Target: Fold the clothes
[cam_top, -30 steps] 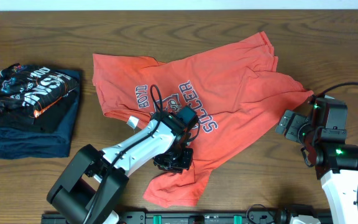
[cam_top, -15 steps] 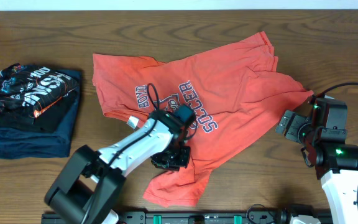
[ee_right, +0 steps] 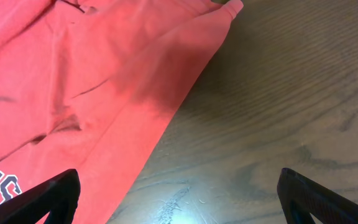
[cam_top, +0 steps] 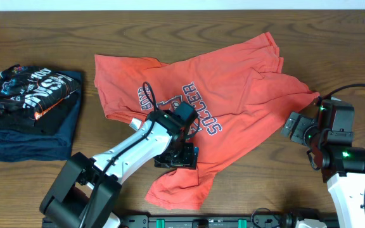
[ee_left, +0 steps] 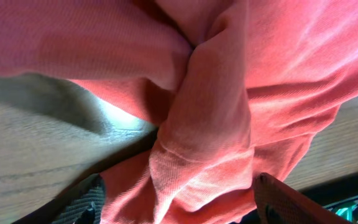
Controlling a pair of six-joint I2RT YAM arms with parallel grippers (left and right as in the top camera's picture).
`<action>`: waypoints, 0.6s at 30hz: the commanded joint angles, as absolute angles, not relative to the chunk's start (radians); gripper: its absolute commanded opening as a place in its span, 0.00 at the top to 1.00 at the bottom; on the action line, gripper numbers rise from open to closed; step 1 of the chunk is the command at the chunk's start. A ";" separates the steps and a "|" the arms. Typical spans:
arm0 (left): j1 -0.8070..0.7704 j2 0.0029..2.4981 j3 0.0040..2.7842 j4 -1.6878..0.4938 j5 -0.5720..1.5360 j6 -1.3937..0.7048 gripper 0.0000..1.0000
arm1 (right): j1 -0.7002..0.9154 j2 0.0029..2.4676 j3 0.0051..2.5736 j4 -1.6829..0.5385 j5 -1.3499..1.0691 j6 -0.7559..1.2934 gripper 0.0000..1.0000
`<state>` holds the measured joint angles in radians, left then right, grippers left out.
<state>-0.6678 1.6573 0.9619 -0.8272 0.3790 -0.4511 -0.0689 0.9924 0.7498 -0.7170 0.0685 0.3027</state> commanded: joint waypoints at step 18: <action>-0.667 1.706 0.956 -0.872 0.474 -0.442 0.94 | -0.073 0.993 0.757 -0.718 0.079 0.299 0.01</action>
<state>-0.6685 1.7443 0.9592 -0.8471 0.4904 -0.4561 -0.0689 0.9924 0.7498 -0.7174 0.0685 0.3027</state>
